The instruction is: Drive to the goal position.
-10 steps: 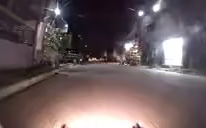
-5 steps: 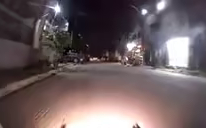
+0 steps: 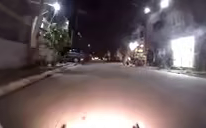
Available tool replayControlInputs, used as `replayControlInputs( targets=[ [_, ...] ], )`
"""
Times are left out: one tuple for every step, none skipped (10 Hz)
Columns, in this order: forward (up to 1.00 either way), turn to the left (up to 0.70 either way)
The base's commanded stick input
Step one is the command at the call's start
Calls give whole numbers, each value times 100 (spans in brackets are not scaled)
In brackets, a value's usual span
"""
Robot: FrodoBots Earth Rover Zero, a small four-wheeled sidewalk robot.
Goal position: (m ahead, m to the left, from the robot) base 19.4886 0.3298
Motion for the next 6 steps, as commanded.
replayControlInputs(
  targets=[
    [85, 0],
    [85, 0],
    [85, 0],
    [85, 0],
    [85, 0],
    [85, 0]
  ],
)
